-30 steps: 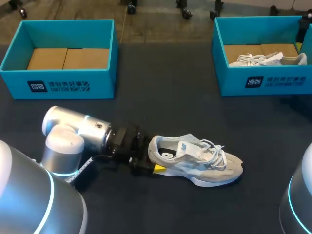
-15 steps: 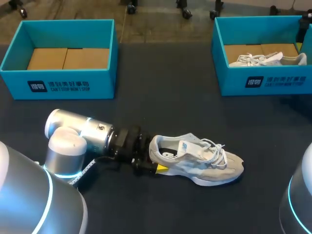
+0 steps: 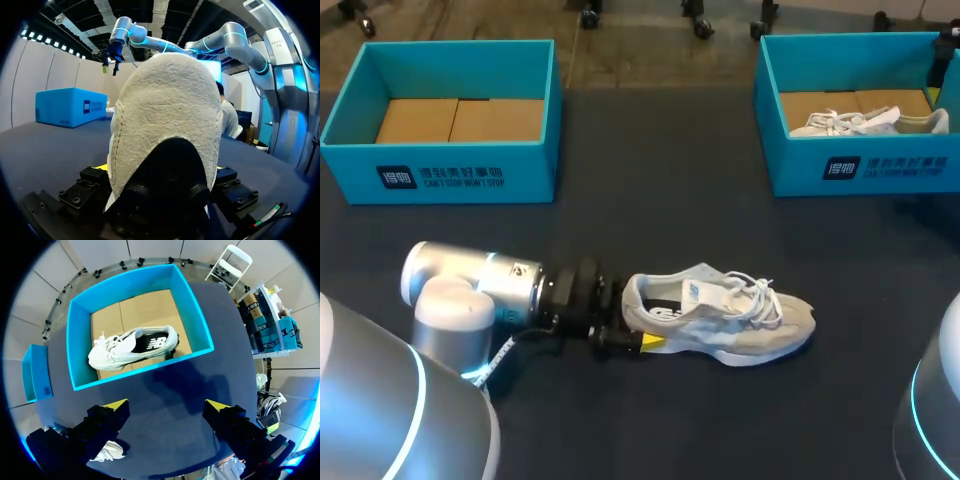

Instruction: Take the shoe out of the shoebox, open the shoe tongue, remove and reinsert the insole, then place the shoe into the shoebox

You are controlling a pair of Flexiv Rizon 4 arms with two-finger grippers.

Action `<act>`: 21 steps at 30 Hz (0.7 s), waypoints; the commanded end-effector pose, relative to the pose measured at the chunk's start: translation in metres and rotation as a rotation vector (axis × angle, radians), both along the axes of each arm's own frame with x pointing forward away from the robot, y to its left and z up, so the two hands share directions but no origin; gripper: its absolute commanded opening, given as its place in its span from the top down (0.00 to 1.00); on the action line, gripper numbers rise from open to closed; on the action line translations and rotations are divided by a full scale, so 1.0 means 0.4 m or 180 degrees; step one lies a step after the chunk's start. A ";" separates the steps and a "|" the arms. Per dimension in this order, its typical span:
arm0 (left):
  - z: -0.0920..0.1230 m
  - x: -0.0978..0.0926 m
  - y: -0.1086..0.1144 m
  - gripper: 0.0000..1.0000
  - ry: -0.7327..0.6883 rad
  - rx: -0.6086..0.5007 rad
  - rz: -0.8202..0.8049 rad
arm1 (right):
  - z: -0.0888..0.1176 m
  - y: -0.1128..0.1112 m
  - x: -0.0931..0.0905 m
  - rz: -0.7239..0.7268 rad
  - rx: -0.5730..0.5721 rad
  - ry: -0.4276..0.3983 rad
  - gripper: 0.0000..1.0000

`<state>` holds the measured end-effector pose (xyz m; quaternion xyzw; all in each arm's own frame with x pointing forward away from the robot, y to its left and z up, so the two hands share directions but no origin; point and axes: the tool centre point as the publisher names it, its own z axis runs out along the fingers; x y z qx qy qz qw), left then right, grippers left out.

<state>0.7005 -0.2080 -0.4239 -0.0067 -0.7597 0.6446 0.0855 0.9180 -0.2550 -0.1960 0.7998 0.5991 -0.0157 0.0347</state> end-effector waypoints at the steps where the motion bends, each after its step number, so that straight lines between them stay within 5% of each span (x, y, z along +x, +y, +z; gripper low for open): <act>1: -0.002 -0.008 0.014 1.00 0.0004 0.0024 0.0046 | 0.000 0.000 0.000 0.0000 0.0002 0.0000 0.00; 21: 0.004 -0.007 0.034 1.00 0.0023 0.0081 0.0212 | 0.000 0.000 0.000 0.0000 0.0002 0.0000 0.00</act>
